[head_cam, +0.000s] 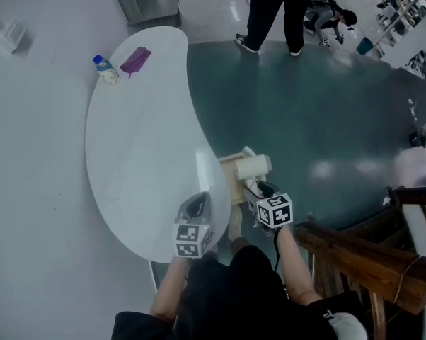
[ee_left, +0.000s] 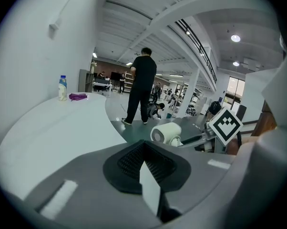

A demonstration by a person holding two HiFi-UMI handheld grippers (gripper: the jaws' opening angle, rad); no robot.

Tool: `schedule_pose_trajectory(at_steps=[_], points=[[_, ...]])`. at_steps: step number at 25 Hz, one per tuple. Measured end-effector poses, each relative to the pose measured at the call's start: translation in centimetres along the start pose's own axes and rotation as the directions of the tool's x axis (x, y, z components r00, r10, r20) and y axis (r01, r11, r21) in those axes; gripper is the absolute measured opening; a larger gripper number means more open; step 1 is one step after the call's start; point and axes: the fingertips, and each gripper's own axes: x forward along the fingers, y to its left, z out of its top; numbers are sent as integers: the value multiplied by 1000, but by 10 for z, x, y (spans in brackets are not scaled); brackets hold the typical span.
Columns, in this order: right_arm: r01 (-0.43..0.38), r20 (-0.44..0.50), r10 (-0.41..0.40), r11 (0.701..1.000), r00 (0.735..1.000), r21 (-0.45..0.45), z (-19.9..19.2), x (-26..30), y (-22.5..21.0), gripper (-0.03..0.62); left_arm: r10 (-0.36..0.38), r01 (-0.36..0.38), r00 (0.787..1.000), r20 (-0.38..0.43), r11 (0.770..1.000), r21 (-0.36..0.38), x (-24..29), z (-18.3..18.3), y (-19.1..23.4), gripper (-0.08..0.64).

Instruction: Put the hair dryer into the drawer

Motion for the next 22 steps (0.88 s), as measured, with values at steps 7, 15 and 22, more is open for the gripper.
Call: schedule_pose_trajectory(at_steps=[7, 15, 22], points=[[-35, -81, 35, 999, 996, 7, -15, 37, -13, 216, 30, -32, 999, -40, 998, -45, 26, -18, 14, 6], [-51, -160, 48, 999, 986, -11, -35, 65, -26, 215, 53, -62, 994, -98, 994, -86, 46, -38, 23, 6], [-74, -214, 70, 997, 974, -13, -49, 88, -26, 215, 49, -61, 991, -123, 993, -98, 64, -51, 31, 6]])
